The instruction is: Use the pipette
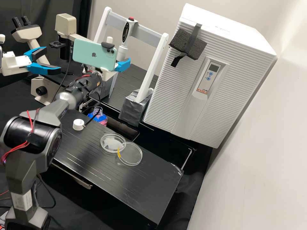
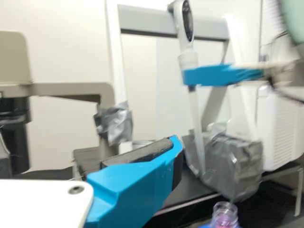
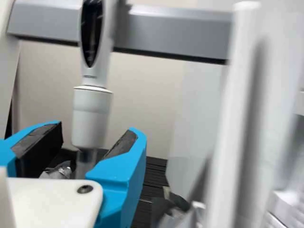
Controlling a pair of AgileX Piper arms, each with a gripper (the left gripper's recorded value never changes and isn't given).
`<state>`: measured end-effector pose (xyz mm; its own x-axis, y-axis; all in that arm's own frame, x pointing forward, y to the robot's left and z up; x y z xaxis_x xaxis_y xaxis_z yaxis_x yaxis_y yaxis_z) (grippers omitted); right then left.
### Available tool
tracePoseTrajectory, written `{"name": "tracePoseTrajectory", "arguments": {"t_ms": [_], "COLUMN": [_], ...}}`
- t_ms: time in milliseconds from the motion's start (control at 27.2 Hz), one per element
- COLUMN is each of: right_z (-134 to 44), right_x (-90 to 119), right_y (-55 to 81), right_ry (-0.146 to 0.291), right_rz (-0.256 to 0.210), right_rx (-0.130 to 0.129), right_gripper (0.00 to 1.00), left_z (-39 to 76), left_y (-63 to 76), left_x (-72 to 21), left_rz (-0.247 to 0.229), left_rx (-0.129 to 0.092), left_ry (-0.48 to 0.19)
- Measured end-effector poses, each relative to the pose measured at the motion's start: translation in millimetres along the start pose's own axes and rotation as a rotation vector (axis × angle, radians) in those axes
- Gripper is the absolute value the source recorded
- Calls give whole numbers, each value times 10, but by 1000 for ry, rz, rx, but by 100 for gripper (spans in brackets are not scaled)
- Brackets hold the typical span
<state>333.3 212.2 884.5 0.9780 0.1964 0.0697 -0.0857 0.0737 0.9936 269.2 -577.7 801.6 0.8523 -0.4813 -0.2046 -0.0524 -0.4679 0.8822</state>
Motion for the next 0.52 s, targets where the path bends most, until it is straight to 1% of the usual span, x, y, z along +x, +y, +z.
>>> {"name": "tracePoseTrajectory", "arguments": {"t_ms": [37, 74, 110, 147, 184, 221, 258, 294, 331, 405, 478, 515], "right_z": [19, 83, 136, 180, 219, 262, 305, 334, 370, 406, 483, 530], "right_x": [-74, -193, -269, -354, -425, -539, -624, -702, -769, -896, -1051, -1119], "right_y": [45, 100, 112, 145, 182, 224, 239, 243, 232, 236, 191, 156], "right_ry": [8, 13, 9, 12, 15, 20, 20, 22, 20, 30, 27, 24], "right_rz": [23, 67, 87, 121, 160, 205, 234, 257, 270, 311, 334, 345], "right_rx": [11, 23, 30, 39, 44, 58, 60, 58, 52, 45, 33, 24], "right_gripper": [100, 100, 100, 100, 100, 100, 100, 100, 100, 100, 100, 100], "left_z": [3, 3, 9, 8, 12, 20, 30, 40, 59, 106, 151, 171], "left_y": [-17, -27, -42, -62, -73, -94, -99, -122, -133, -151, -170, -179], "left_x": [-44, -103, -149, -193, -229, -295, -334, -372, -411, -479, -553, -604], "left_rz": [1, 6, 5, 2, 5, 5, 7, 2, 13, 49, 87, 122], "left_rx": [10, 21, 25, 29, 36, 42, 46, 54, 68, 109, 141, 152], "left_ry": [20, 49, 64, 78, 96, 129, 144, 154, 168, 199, 209, 213]}}
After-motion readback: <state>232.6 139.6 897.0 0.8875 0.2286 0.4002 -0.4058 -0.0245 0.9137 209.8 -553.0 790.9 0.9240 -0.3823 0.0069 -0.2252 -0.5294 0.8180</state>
